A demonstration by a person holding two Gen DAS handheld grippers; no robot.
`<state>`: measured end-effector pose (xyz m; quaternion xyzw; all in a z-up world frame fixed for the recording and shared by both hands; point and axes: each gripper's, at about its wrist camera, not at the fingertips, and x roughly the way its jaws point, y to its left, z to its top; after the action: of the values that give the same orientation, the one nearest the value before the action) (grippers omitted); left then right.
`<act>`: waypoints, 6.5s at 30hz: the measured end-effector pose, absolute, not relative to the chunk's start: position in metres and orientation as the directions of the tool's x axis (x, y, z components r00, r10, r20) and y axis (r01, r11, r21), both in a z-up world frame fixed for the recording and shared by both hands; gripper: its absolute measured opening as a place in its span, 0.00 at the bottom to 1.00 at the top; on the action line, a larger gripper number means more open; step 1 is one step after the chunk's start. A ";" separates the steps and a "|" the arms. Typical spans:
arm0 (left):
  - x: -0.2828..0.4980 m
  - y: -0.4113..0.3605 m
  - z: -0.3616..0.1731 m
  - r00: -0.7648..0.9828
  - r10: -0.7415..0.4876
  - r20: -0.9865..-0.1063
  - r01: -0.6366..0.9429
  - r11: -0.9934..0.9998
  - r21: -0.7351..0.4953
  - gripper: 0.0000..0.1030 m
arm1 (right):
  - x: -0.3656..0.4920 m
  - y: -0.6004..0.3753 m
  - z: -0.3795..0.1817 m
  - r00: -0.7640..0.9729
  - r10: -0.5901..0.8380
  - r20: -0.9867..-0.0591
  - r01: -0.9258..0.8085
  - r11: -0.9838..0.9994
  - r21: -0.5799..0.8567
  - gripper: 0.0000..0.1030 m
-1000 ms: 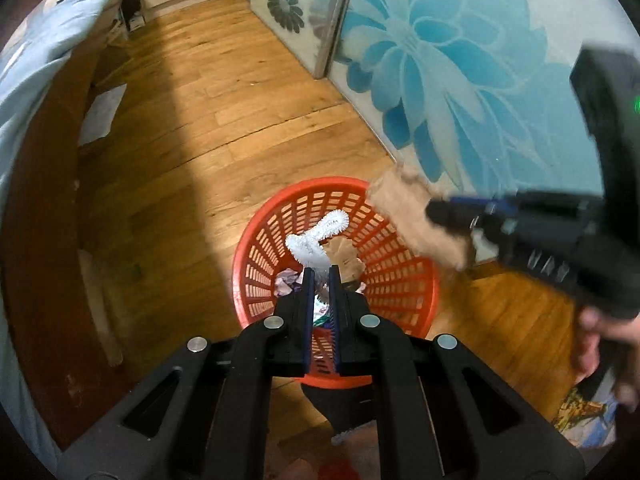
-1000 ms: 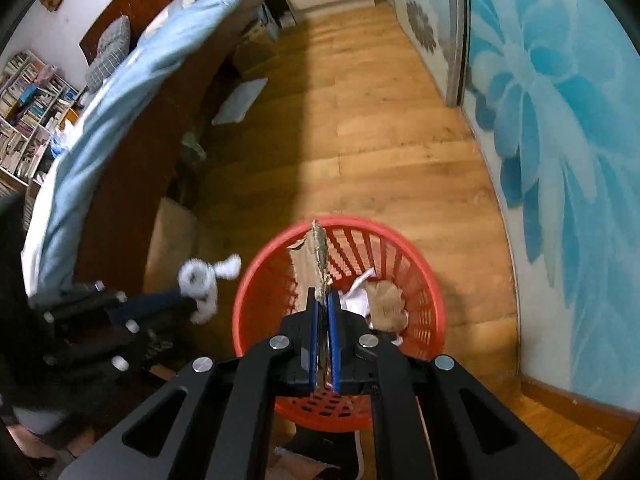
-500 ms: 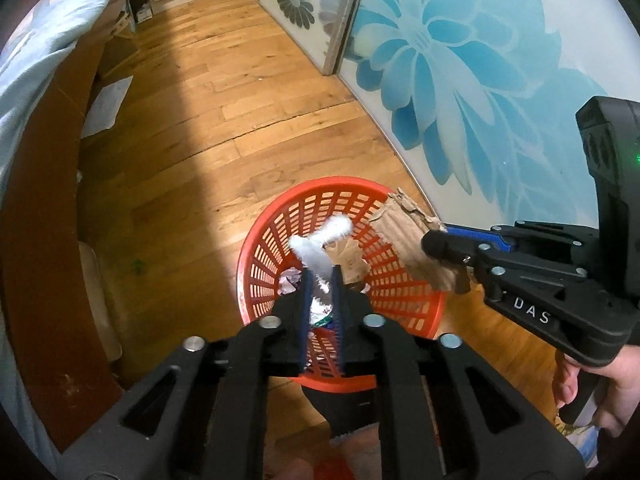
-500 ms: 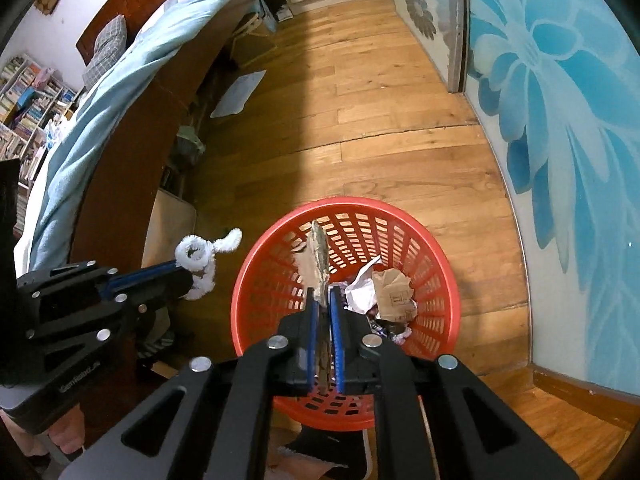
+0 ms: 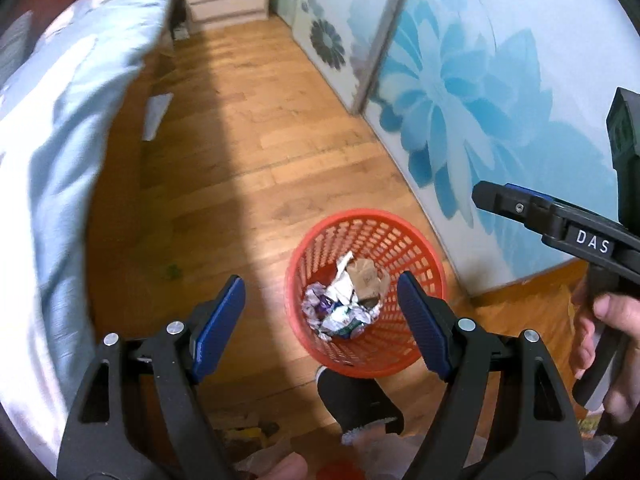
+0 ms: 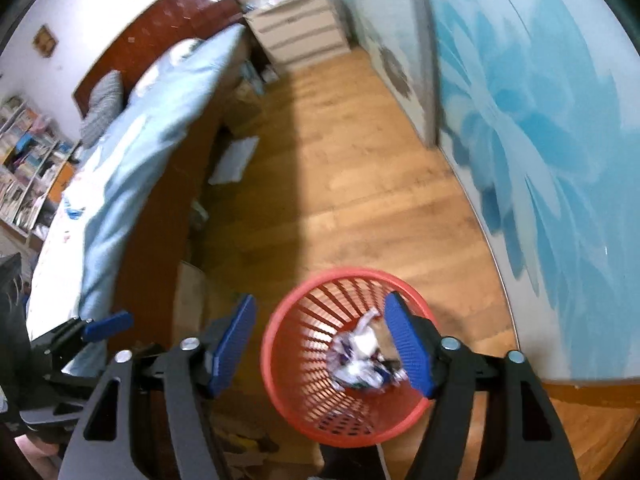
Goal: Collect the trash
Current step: 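Return to the bed and grasp the blue plastic bag with the right tool, then grasp the pink and white paper with the left tool while the right tool holds the bag, then carry the blue bag and pink paper to the red basket and open both tools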
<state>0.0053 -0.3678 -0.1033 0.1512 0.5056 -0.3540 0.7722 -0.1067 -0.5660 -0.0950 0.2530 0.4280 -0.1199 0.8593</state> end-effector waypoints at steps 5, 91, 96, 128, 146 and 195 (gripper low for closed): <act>0.023 -0.310 -0.058 0.352 -0.408 -0.843 0.631 0.768 -0.108 0.78 | -0.066 -0.502 -0.043 0.659 0.038 -0.751 0.251 0.931 0.266 0.72; 0.247 0.030 -0.068 0.598 -0.189 -0.779 0.012 0.974 -0.227 0.22 | 0.150 -0.227 0.001 0.532 0.614 -0.583 -0.190 0.757 0.625 0.22; 0.271 0.012 -0.079 0.603 -0.202 -0.772 0.024 0.972 -0.235 0.70 | 0.132 -0.214 0.004 0.527 0.617 -0.584 -0.200 0.758 0.621 0.22; 0.134 0.053 0.000 0.683 -0.039 -0.729 -0.078 0.989 -0.127 0.21 | 0.139 -0.195 0.020 0.525 0.628 -0.575 -0.281 0.765 0.579 0.22; -0.003 0.029 0.001 0.659 -0.113 -0.743 0.027 0.992 -0.127 0.21 | -0.038 -0.229 0.049 0.594 0.563 -0.575 -0.315 0.820 0.478 0.22; -0.019 -0.431 -0.186 0.160 -0.333 -0.929 0.776 0.624 -0.090 0.22 | -0.139 -0.562 -0.202 0.484 0.214 -0.848 0.374 0.826 0.422 0.23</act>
<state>-0.0195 -0.4306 -0.1864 0.2106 0.5261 -0.3787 0.7317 -0.1392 -0.5616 -0.2024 0.2908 0.5054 -0.0492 0.8109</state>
